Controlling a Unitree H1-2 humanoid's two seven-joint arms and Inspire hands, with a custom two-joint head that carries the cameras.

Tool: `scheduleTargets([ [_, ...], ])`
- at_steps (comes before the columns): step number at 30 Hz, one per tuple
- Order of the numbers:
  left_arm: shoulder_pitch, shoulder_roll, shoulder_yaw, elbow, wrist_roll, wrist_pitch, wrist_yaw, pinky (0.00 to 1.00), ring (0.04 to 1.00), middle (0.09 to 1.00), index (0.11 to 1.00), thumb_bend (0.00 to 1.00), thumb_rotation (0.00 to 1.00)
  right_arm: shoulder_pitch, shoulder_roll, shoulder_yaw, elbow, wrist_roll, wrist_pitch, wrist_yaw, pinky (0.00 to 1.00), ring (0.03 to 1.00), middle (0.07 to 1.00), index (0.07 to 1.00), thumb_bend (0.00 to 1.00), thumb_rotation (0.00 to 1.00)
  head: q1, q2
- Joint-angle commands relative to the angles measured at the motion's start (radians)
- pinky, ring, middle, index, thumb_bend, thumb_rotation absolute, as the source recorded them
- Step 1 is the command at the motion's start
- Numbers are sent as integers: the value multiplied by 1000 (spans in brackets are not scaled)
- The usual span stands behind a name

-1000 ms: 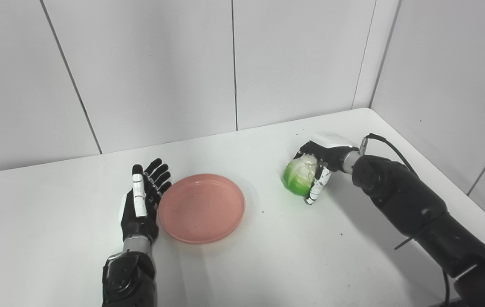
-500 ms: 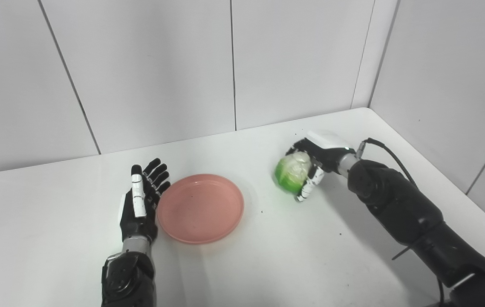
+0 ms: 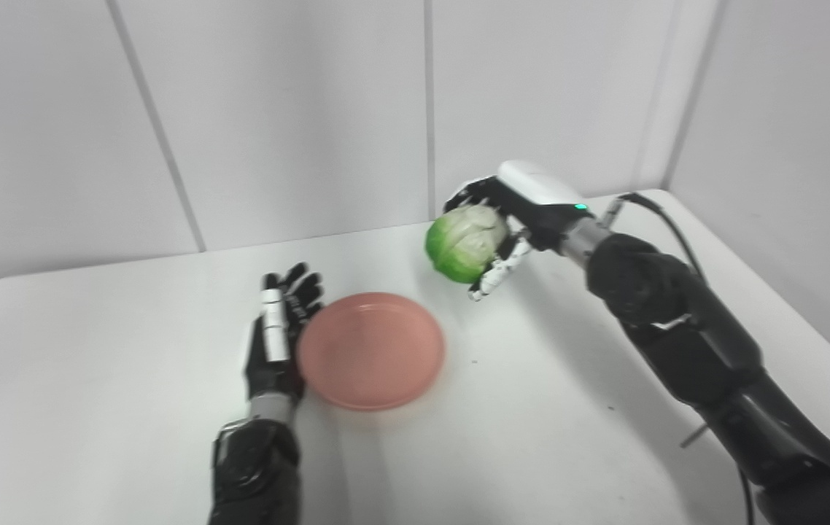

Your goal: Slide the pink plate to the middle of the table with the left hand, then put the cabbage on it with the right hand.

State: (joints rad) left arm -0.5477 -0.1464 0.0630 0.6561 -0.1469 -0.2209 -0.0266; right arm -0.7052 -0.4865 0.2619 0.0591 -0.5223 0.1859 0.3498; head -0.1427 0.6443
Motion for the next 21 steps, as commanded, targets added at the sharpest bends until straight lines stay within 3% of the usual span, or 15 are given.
scheduleTargets([
  [1, -25, -25, -16, 20, 35, -69, 34, 848, 845, 831, 822, 647, 1000, -57, 10, -2, -18, 9, -27, 3, 506, 468, 497, 476, 519, 0, 15, -1],
  [5, -33, -44, -23, 51, 69, -127, 74, 859, 831, 824, 823, 624, 1000, -77, 49, 21, 10, 8, -50, 5, 446, 462, 503, 464, 520, 0, 46, -1],
  [9, -40, -45, -34, 72, 87, -155, 81, 876, 842, 840, 831, 645, 1000, -100, 90, 56, 77, -7, -73, 2, 481, 475, 498, 458, 519, 0, 70, 1],
  [15, -38, -62, -38, 69, 101, -150, 116, 901, 881, 874, 890, 658, 1000, -113, 121, 95, 141, -29, -103, -5, 484, 470, 495, 470, 520, 0, 97, 2],
  [21, -44, -68, -42, 79, 85, -145, 101, 951, 916, 899, 900, 646, 1000, -112, 136, 136, 180, -65, -140, -5, 419, 445, 505, 480, 520, 0, 107, 7],
])
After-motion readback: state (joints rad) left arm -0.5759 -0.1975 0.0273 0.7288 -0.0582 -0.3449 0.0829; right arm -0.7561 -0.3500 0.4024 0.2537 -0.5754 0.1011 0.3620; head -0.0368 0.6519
